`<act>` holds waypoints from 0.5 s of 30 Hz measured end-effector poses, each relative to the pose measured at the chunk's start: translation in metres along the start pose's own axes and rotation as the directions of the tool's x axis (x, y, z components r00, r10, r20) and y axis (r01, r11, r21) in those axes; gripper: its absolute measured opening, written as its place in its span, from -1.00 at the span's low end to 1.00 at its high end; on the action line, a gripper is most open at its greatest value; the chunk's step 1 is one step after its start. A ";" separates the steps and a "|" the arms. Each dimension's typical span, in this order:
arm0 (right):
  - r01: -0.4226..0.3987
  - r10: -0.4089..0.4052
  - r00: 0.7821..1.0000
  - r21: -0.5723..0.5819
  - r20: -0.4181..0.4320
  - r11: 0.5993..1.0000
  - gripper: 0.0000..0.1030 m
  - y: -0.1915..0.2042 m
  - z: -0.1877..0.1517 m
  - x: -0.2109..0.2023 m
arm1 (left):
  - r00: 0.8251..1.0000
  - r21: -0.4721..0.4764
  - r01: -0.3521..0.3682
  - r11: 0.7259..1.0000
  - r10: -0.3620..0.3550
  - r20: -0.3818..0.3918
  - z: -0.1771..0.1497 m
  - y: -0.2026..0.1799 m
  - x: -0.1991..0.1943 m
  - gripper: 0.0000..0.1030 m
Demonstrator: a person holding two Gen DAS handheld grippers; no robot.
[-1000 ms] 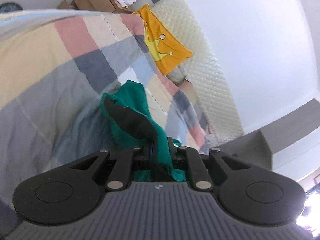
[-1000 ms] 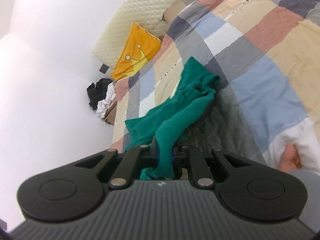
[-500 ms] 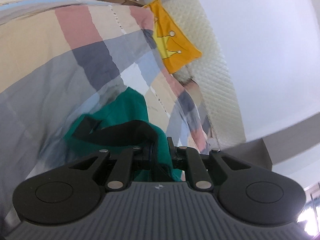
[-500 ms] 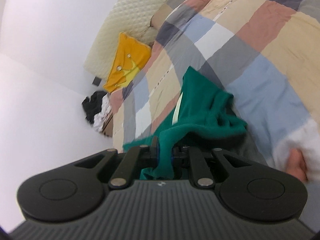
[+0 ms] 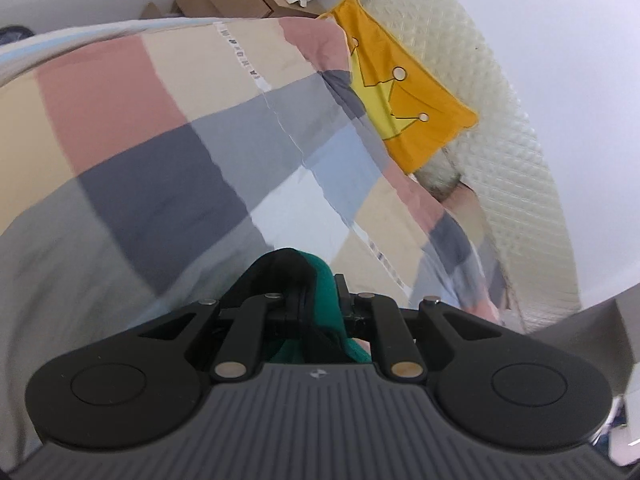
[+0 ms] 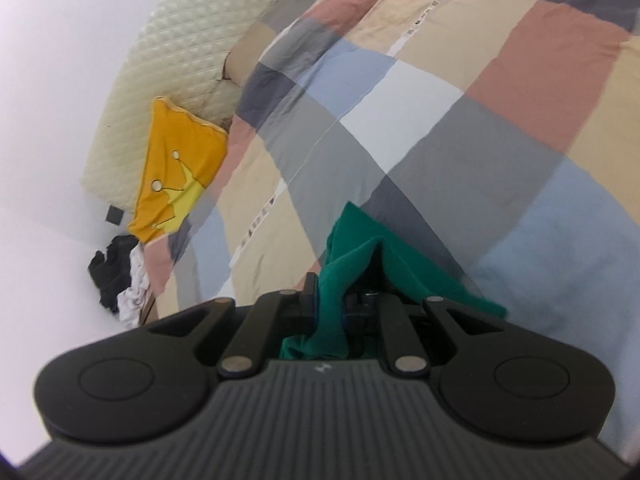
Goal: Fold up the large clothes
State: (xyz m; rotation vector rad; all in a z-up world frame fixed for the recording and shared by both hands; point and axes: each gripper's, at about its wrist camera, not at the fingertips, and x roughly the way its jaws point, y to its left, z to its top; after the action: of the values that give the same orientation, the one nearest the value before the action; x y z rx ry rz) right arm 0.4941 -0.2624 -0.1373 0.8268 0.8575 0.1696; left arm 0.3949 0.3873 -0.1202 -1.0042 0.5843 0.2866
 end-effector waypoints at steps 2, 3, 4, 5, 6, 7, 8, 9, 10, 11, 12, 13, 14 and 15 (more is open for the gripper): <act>0.018 -0.018 1.000 -0.009 -0.001 1.000 -0.75 0.004 0.005 0.020 | 0.999 0.015 -0.037 0.999 0.037 0.002 0.007 -0.001 0.028 -0.71; 0.029 -0.029 1.000 -0.026 0.001 0.999 -0.75 0.005 0.008 0.033 | 0.999 0.023 -0.054 0.998 0.054 0.002 0.010 0.000 0.043 -0.71; 0.040 -0.040 0.999 -0.031 0.002 0.999 -0.75 0.006 0.010 0.043 | 0.998 0.026 -0.062 0.998 0.062 0.001 0.013 0.002 0.057 -0.71; 0.049 -0.049 0.999 -0.026 -0.001 0.998 -0.75 0.004 0.012 0.056 | 0.997 0.026 -0.071 0.997 0.071 -0.002 0.015 0.004 0.069 -0.71; 0.057 -0.057 0.998 -0.014 -0.005 0.998 -0.75 0.000 0.015 0.068 | 0.996 0.031 -0.084 0.996 0.084 -0.005 0.016 0.006 0.083 -0.71; 0.066 -0.066 0.998 -0.002 -0.011 0.998 -0.75 -0.004 0.016 0.079 | 0.995 0.048 -0.100 0.994 0.100 -0.006 0.017 0.007 0.098 -0.71; 0.078 -0.078 0.997 0.001 -0.016 0.997 -0.75 -0.007 0.017 0.090 | 0.994 0.067 -0.113 0.991 0.114 -0.005 0.017 0.009 0.110 -0.71; 0.087 -0.087 0.996 0.004 -0.019 0.996 -0.75 -0.012 0.017 0.101 | 0.992 0.090 -0.127 0.988 0.128 -0.004 0.017 0.009 0.121 -0.71; 0.089 -0.089 0.996 0.009 -0.020 0.996 -0.75 -0.018 0.016 0.112 | 0.989 0.120 -0.144 0.982 0.145 -0.001 0.017 0.009 0.134 -0.71; 0.095 -0.095 0.995 0.008 -0.025 0.995 -0.75 -0.024 0.015 0.122 | 0.987 0.145 -0.158 0.977 0.160 -0.002 0.017 0.010 0.145 -0.71; 0.103 -0.103 0.994 0.006 -0.031 0.995 -0.75 -0.028 0.013 0.130 | 0.985 0.161 -0.167 0.973 0.170 -0.003 0.016 0.013 0.153 -0.71; 0.106 -0.105 0.994 0.011 -0.036 0.994 -0.75 -0.033 0.012 0.135 | 0.982 0.175 -0.183 0.967 0.187 -0.008 0.014 0.015 0.163 -0.71; 0.105 -0.104 0.994 0.019 -0.040 0.994 -0.75 -0.039 0.010 0.141 | 0.978 0.188 -0.200 0.962 0.206 -0.015 0.013 0.018 0.171 -0.71; 0.104 -0.103 0.994 0.028 -0.043 0.994 -0.75 -0.042 0.008 0.144 | 0.976 0.196 -0.208 0.958 0.217 -0.022 0.011 0.021 0.179 -0.71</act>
State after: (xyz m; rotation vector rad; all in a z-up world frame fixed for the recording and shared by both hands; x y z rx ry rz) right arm 0.5879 -0.2321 -0.2507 0.8075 0.9421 0.0834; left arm 0.5335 0.4008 -0.2346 -0.7625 0.7468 0.3917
